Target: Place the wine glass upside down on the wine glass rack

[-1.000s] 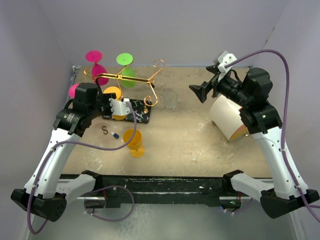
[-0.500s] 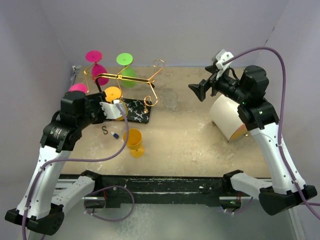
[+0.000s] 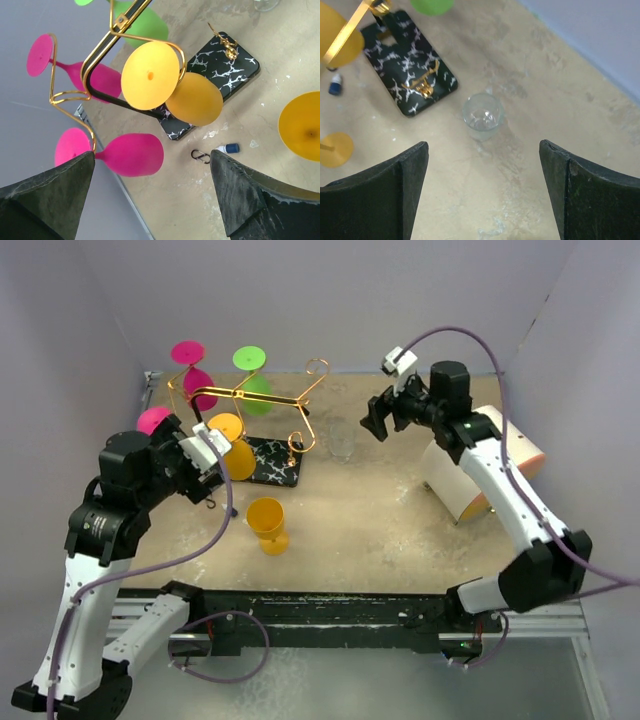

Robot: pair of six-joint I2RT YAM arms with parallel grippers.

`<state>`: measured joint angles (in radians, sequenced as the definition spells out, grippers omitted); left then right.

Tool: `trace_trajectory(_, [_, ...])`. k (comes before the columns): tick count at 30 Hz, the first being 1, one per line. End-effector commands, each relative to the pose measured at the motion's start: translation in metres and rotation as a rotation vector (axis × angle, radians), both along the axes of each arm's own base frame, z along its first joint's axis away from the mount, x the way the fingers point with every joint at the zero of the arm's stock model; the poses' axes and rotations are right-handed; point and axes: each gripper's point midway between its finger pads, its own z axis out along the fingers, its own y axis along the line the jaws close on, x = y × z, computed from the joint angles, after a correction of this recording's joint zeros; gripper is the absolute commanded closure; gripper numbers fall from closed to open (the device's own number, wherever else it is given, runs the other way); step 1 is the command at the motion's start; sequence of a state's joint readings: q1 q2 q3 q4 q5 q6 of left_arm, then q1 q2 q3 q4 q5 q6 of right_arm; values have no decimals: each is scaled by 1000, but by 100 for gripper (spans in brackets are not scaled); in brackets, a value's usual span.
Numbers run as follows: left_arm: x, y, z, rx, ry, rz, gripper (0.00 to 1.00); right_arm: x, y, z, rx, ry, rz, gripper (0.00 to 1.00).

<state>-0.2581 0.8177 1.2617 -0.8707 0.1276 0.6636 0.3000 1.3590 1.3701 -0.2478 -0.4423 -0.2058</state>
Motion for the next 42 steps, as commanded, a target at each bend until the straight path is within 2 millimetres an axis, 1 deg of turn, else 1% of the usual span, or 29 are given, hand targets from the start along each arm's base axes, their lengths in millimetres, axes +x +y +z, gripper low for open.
trace_trajectory(1, [-8, 3, 33, -134, -92, 45, 1, 31, 0, -34, -35, 72, -57, 8])
trace_trajectory(4, [-12, 5, 36, -157, -102, 45, 1, 47, 7, -64, -40, 160, -84, 13])
trace_trajectory(8, [-17, 3, 35, -175, -105, 29, 1, 66, 14, -91, -50, 252, -129, 22])
trace_trajectory(11, [-19, 6, 34, -176, -109, 37, 1, 78, 20, -108, -65, 310, -139, 26])
trace_trajectory(16, [-23, 9, 35, -175, -117, 48, 1, 90, 31, -130, -86, 388, -135, 36])
trace_trajectory(19, [-23, 10, 33, -172, -114, 50, 1, 94, 35, -139, -102, 411, -140, 41])
trace_trajectory(23, [-24, 10, 36, -173, -122, 48, 1, 97, 38, -150, -123, 441, -152, 49])
trace_trajectory(31, [-22, 10, 30, -167, -115, 45, 1, 92, 44, -173, -160, 498, -144, 60])
trace_trajectory(36, [-23, 10, 31, -165, -120, 47, 1, 96, 42, -183, -190, 508, -172, 68])
trace_trajectory(39, [-23, 11, 32, -165, -125, 48, 1, 94, 41, -187, -202, 524, -176, 78])
trace_trajectory(41, [-23, 10, 32, -166, -123, 48, 1, 88, 43, -189, -194, 552, -152, 87])
trace_trajectory(42, [-23, 10, 33, -166, -125, 46, 1, 88, 42, -188, -199, 546, -153, 92])
